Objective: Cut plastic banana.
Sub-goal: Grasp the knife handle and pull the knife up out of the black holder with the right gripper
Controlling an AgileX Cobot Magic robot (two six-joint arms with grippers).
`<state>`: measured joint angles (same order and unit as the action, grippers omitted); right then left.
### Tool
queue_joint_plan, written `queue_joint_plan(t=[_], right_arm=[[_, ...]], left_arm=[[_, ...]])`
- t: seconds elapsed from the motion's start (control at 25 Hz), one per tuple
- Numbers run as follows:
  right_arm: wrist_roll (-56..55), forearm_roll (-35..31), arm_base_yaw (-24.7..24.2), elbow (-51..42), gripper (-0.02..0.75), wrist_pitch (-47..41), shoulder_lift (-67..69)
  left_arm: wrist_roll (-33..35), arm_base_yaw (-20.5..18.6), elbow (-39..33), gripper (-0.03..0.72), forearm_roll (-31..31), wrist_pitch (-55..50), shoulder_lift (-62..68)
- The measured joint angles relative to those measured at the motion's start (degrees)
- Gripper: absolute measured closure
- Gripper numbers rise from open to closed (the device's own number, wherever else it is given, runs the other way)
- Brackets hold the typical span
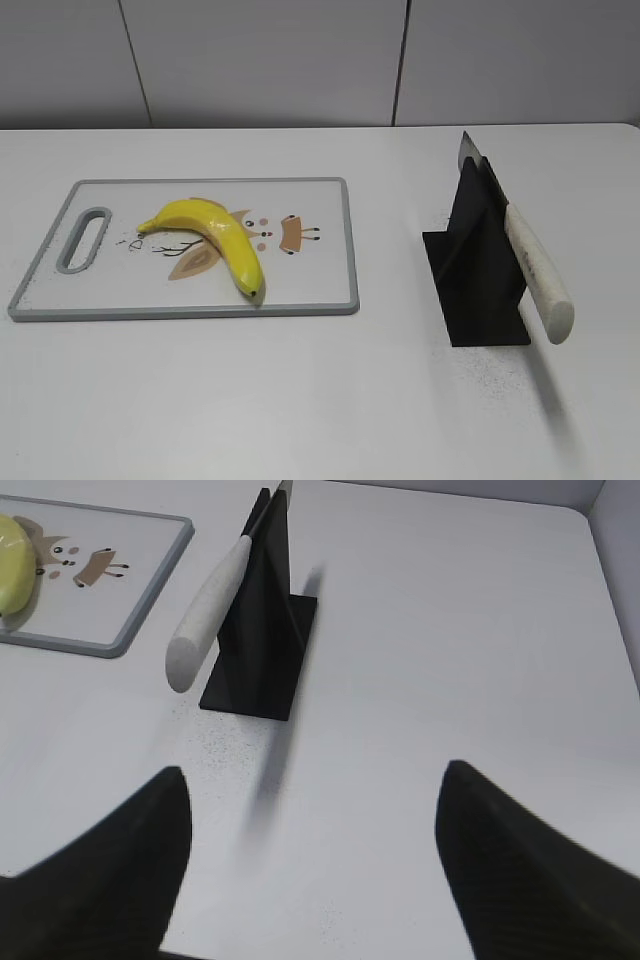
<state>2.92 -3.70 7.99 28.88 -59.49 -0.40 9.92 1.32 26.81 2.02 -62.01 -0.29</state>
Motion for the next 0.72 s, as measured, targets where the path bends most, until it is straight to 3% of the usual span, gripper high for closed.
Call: queue_joint_plan(t=[0.56,0.72], right_arm=[[0.0,0.0,0.0,0.0,0.167,-0.1,0.2],[-0.1,0.3,0.0,0.3,0.185,-0.6,5.6]], left_arm=[[0.0,0.0,0.0,0.162,0.0,0.0,0.0],[0.0,0.0,0.0,0.162,0.0,0.0,0.0]])
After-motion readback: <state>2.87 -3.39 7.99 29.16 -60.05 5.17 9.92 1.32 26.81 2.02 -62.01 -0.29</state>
